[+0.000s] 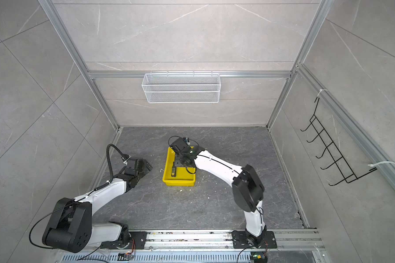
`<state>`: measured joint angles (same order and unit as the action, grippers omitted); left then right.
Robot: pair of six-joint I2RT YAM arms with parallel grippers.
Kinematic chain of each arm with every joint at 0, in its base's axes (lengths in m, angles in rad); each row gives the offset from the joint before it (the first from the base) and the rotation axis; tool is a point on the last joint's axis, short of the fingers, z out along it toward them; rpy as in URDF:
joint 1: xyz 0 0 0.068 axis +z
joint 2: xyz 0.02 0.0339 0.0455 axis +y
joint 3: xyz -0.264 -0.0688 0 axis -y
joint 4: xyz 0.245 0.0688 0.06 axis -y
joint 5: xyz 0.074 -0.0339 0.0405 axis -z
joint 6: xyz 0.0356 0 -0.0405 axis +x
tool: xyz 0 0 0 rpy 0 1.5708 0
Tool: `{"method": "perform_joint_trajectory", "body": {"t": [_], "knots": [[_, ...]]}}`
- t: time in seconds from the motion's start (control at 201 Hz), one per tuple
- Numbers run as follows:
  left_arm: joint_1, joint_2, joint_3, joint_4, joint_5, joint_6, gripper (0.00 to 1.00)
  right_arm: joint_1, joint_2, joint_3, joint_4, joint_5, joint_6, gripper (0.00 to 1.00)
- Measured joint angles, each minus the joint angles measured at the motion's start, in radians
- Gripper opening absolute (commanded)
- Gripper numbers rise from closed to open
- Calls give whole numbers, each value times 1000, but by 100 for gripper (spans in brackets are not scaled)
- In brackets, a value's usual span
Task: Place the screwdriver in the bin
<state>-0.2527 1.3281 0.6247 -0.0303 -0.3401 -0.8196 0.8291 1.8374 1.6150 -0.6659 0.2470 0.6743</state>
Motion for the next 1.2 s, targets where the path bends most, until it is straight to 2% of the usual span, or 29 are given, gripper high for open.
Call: {"method": "perform_joint_trajectory", "body": {"t": [0.159,0.209,0.293,0.368,0.438,0.527,0.676,0.855,1.01,1.199], "knots": [[0,16,5,-5,0,0,94,-46,-284,-168,-31,191,-95,54],[0,24,10,-10,1,0,94,-89,-351,-219,-40,219,-110,50],[0,33,15,-14,1,0,94,-167,-436,-309,-24,206,-126,47],[0,37,16,-16,1,0,94,-186,-453,-360,32,121,-129,46],[0,37,17,-23,1,0,94,-167,-398,-352,91,30,-122,42],[0,37,17,-24,0,0,94,-118,-228,-251,159,-73,-110,39],[0,32,17,-21,0,0,94,-49,118,-21,277,-227,-66,31],[0,27,17,-17,0,0,94,-40,436,270,262,-364,-8,29],[0,27,17,-16,1,0,94,-44,482,345,233,-370,34,28],[0,27,17,-16,0,0,94,-49,428,263,251,-348,41,28]]}}
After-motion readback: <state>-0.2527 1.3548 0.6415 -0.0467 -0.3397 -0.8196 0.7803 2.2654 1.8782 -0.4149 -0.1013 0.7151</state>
